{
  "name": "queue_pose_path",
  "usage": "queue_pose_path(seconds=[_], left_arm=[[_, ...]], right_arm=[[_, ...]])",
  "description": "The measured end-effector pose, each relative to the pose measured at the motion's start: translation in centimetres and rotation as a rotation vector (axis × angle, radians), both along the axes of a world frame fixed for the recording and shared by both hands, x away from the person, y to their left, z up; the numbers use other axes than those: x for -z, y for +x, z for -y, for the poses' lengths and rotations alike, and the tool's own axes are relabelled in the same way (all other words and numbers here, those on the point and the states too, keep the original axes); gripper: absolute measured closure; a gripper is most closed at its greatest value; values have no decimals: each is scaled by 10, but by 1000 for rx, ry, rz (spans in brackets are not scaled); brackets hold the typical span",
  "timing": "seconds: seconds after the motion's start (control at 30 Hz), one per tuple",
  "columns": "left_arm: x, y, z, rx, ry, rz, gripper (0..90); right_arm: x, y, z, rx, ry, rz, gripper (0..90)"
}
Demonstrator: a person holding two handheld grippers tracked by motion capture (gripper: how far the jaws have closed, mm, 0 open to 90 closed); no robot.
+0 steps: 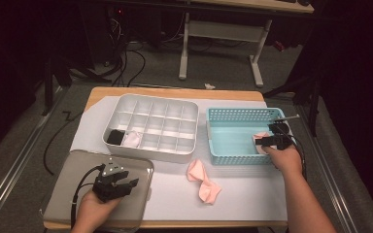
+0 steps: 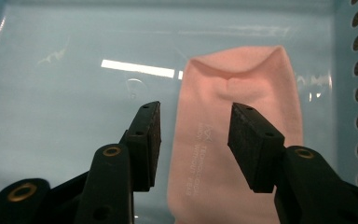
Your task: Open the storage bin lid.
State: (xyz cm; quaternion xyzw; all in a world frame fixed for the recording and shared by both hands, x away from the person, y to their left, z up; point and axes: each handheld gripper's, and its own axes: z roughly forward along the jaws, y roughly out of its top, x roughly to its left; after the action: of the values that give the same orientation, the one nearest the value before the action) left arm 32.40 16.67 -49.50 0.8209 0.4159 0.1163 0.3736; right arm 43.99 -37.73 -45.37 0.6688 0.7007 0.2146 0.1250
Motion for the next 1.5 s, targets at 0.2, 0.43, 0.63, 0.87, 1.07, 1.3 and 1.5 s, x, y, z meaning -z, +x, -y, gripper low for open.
queue_pose_path(seconds=[0.2, 0.43, 0.63, 0.87, 1.07, 1.3, 1.5], left_arm=[[0, 0, 0, 4, 0, -2, 493], [1, -1, 1, 7, 0, -4, 493], [2, -1, 1, 8, 1, -6, 493], [2, -1, 1, 8, 3, -5, 493], [2, -1, 1, 9, 3, -5, 493], [1, -2, 0, 7, 0, -1, 493], [0, -2, 0, 6, 0, -1, 492]], right_arm=[[4, 2, 1, 14, -18, -34, 518], [10, 7, 3, 20, -27, -76, 516], [10, 12, 1, 8, -60, -120, 525], [13, 15, 2, 15, -60, -167, 545], [13, 15, 2, 20, -77, -173, 626], [14, 15, -1, 4, -105, -176, 747], [14, 15, -3, -27, -104, -181, 868]])
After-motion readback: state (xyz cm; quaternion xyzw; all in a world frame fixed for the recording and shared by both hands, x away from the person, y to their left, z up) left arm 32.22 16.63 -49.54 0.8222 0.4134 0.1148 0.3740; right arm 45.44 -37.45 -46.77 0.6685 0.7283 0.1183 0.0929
